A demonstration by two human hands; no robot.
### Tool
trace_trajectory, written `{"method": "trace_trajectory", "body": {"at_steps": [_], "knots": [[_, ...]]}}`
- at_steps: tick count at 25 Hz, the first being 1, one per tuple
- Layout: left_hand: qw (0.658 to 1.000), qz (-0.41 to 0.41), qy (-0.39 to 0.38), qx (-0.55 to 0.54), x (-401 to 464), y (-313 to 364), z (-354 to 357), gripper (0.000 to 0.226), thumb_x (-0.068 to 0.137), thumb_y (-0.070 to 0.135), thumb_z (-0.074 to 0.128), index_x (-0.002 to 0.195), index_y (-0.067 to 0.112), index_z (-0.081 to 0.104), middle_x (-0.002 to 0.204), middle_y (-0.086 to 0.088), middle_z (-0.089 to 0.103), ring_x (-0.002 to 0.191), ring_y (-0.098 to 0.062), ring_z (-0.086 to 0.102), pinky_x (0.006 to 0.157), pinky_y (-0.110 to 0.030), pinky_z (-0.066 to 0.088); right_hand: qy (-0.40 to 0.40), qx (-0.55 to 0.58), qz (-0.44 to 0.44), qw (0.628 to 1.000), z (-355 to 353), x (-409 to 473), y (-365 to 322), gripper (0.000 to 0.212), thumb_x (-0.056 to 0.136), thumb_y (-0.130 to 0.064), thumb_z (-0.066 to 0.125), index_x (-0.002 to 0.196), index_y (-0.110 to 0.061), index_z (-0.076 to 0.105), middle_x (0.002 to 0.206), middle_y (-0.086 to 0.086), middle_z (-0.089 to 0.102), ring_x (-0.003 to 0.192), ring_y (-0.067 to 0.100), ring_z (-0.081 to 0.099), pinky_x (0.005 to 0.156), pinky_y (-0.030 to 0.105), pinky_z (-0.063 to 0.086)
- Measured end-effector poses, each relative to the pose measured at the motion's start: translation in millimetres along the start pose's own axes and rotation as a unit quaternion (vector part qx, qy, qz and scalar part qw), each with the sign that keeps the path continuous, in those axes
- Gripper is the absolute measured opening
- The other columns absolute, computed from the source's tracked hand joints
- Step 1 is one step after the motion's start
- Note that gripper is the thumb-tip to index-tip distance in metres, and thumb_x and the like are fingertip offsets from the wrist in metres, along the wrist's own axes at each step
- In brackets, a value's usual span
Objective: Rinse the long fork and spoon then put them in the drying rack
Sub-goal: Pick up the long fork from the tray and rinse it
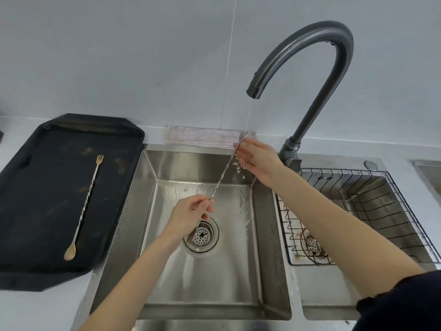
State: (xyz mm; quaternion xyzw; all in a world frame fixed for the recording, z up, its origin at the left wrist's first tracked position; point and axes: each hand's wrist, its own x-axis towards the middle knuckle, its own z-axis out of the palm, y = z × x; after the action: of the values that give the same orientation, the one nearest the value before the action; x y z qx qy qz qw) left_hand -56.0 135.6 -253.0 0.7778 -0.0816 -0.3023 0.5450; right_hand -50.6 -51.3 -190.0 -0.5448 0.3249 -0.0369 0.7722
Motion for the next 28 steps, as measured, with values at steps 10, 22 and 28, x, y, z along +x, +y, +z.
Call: {"method": "trace_trajectory", "body": {"at_steps": [10,22,28], "knots": [[0.999,0.021,0.010,-0.022,12,16,3,0.023,0.093,0.009,0.045,0.101,0.008,0.066,0.071,0.004,0.061,0.040,0.006,0.053,0.046,-0.001,0.038,-0.025,0.050,-0.010,0.998,10,11,17,0.016,0.090,-0.003,0.055,0.084,-0.015,0.063,0.066,-0.003,0.066,0.062,0.004,0.061,0.051,0.010,0.052],[0.999,0.000,-0.007,-0.035,11,11,7,0.022,0.093,0.011,0.046,0.097,0.011,0.067,0.071,0.005,0.061,0.043,0.005,0.054,0.049,-0.001,0.040,-0.025,-0.075,-0.040,0.996,8,8,1,0.023,0.098,-0.014,0.044,0.115,-0.004,0.056,0.096,0.005,0.069,0.059,-0.002,0.067,0.054,0.008,0.054],[0.999,-0.014,-0.024,-0.045,-1,18,3,0.019,0.091,0.013,0.050,0.099,0.013,0.067,0.073,0.006,0.065,0.044,0.006,0.056,0.050,-0.002,0.043,0.044,-0.118,-0.105,0.986,1,21,-27,0.033,0.101,-0.011,0.035,0.133,-0.007,0.043,0.105,0.015,0.065,0.062,0.005,0.065,0.051,0.011,0.054]]}}
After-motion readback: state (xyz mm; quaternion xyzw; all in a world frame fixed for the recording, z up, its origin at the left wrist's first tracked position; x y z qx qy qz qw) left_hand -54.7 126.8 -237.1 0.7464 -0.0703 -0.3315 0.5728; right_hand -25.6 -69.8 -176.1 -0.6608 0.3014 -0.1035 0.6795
